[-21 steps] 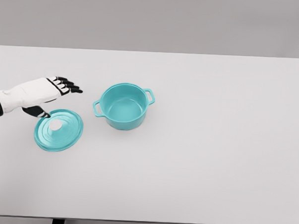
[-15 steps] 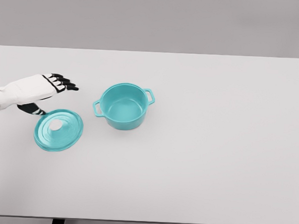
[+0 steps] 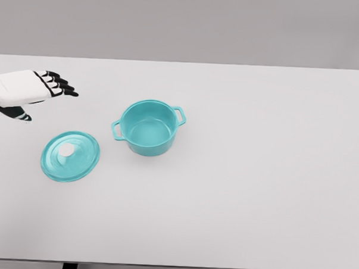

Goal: Cover the pot with left arm

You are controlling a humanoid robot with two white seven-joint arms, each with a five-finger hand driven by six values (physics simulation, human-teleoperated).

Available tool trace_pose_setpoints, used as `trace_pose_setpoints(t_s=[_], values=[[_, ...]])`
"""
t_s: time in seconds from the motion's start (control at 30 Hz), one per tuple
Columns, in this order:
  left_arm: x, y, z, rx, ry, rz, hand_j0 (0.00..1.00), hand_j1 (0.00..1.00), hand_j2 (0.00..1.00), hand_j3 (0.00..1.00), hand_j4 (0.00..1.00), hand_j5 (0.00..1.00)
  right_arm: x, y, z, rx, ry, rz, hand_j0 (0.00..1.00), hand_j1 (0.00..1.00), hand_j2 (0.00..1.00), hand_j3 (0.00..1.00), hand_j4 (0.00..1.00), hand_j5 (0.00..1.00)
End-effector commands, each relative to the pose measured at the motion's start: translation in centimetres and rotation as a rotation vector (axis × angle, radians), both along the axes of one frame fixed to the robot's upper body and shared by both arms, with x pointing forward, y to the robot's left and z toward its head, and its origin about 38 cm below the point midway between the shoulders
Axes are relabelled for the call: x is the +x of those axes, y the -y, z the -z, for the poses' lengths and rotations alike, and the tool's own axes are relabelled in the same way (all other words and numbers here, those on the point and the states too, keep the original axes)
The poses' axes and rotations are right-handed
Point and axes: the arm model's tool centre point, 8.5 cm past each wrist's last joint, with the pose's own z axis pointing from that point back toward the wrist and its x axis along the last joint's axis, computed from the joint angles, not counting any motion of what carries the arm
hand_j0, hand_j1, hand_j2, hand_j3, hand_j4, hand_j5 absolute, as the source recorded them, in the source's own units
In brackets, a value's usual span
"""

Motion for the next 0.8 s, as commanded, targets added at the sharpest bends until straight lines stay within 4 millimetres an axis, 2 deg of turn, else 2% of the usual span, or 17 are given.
trace_pose_setpoints(t_s=[0.0, 0.07, 0.1, 0.17, 0.23, 0.3, 0.37, 0.5, 0.6, 0.77], values=[[-1.0, -1.7, 0.7, 0.054, -0.043, -0.021, 1.00, 1.00, 1.00, 1.00, 1.00, 1.00, 0.0, 0.0, 0.0, 0.000, 0.000, 0.000, 1.00, 1.00, 1.00, 1.00, 1.00, 1.00], [-1.0, -2.4, -2.3, 0.078, 0.014, -0.024, 1.00, 1.00, 1.00, 1.00, 1.00, 1.00, 0.0, 0.0, 0.0, 0.000, 0.000, 0.000, 1.00, 1.00, 1.00, 1.00, 1.00, 1.00], [-1.0, -2.3, -2.4, 0.065, 0.016, -0.022, 1.00, 1.00, 1.00, 1.00, 1.00, 1.00, 0.0, 0.0, 0.0, 0.000, 0.000, 0.000, 1.00, 1.00, 1.00, 1.00, 1.00, 1.00], [-1.4, -1.7, -1.4, -0.045, -0.049, -0.021, 1.00, 1.00, 1.00, 1.00, 1.00, 1.00, 0.0, 0.0, 0.0, 0.000, 0.000, 0.000, 1.00, 1.00, 1.00, 1.00, 1.00, 1.00], [-2.4, -0.9, 1.6, -0.137, -0.184, -0.016, 1.00, 1.00, 1.00, 1.00, 1.00, 1.00, 0.0, 0.0, 0.0, 0.000, 0.000, 0.000, 1.00, 1.00, 1.00, 1.00, 1.00, 1.00], [-2.7, -0.3, 1.6, -0.188, -0.222, -0.011, 1.00, 1.00, 1.00, 1.00, 1.00, 1.00, 0.0, 0.0, 0.0, 0.000, 0.000, 0.000, 1.00, 1.00, 1.00, 1.00, 1.00, 1.00], [-3.3, -0.2, 2.9, -0.190, -0.290, -0.010, 1.00, 1.00, 1.00, 1.00, 1.00, 1.00, 0.0, 0.0, 0.0, 0.000, 0.000, 0.000, 1.00, 1.00, 1.00, 1.00, 1.00, 1.00], [-3.5, 0.2, 3.7, -0.184, -0.324, -0.001, 1.00, 1.00, 1.00, 1.00, 1.00, 1.00, 0.0, 0.0, 0.0, 0.000, 0.000, 0.000, 1.00, 1.00, 1.00, 1.00, 1.00, 1.00], [-4.7, 2.0, 4.5, -0.184, -0.449, 0.053, 1.00, 1.00, 1.00, 1.00, 1.00, 1.00, 0.0, 0.0, 0.0, 0.000, 0.000, 0.000, 1.00, 1.00, 1.00, 1.00, 1.00, 1.00], [-4.4, 3.2, 5.3, -0.117, -0.436, 0.092, 1.00, 1.00, 1.00, 1.00, 1.00, 1.00, 0.0, 0.0, 0.0, 0.000, 0.000, 0.000, 1.00, 1.00, 1.00, 1.00, 1.00, 1.00]])
